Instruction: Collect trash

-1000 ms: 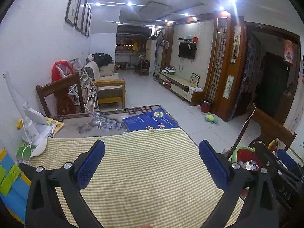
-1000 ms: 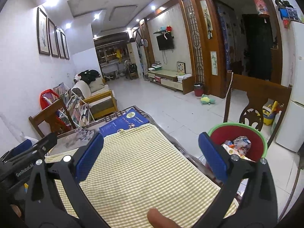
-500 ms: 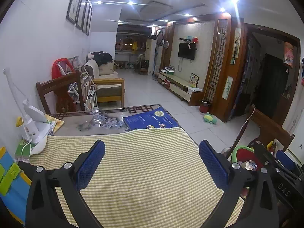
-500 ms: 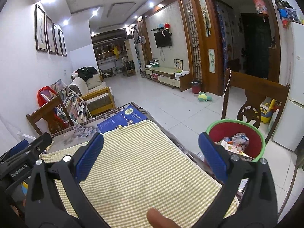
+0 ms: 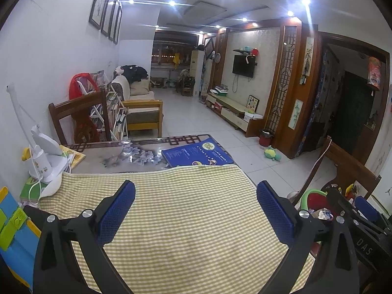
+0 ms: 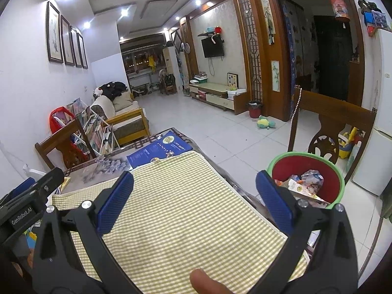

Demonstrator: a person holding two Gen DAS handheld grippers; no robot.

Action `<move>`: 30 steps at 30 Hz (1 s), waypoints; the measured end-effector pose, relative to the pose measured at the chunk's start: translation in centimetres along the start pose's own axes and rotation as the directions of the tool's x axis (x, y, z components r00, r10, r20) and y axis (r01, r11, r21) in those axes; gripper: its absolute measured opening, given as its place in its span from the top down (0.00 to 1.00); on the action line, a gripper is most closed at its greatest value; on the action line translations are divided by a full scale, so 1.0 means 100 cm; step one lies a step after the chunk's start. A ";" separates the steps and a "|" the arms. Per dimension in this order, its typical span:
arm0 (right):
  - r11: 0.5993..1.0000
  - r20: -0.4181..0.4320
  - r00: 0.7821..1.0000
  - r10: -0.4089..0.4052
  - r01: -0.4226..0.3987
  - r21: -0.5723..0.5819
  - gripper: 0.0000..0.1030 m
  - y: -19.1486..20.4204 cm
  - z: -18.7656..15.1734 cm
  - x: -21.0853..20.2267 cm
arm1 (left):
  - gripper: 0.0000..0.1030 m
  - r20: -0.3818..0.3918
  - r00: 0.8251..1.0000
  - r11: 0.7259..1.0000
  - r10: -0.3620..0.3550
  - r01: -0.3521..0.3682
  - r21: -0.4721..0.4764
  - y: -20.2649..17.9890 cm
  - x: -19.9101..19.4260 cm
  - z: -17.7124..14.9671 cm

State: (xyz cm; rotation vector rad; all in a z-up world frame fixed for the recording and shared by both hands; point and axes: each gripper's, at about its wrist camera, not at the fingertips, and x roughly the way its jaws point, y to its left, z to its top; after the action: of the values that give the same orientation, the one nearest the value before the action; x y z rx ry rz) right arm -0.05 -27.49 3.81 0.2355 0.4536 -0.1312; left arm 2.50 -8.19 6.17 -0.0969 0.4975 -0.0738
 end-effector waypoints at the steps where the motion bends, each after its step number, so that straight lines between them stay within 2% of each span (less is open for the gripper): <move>1: 1.000 -0.004 1.000 0.000 0.000 0.001 0.05 0.000 0.000 0.001 | 0.08 -0.001 1.000 1.000 0.000 0.000 0.000 0.000 0.000 0.000; 20: 1.000 -0.081 0.997 0.007 -0.008 -0.008 0.05 0.002 -0.006 0.037 | 0.08 -0.041 0.999 1.000 0.007 -0.008 -0.028 0.006 0.025 -0.002; 30: 0.999 -0.188 0.982 0.022 -0.030 -0.038 0.05 0.012 -0.023 0.084 | 0.08 -0.097 0.995 0.998 0.024 -0.029 -0.054 0.026 0.057 -0.013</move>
State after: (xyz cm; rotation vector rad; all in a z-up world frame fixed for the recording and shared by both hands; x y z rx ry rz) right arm 6.69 -26.41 -1.70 0.2144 0.6400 -0.0739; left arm 7.00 -6.26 2.07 -0.1416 0.5973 -0.0387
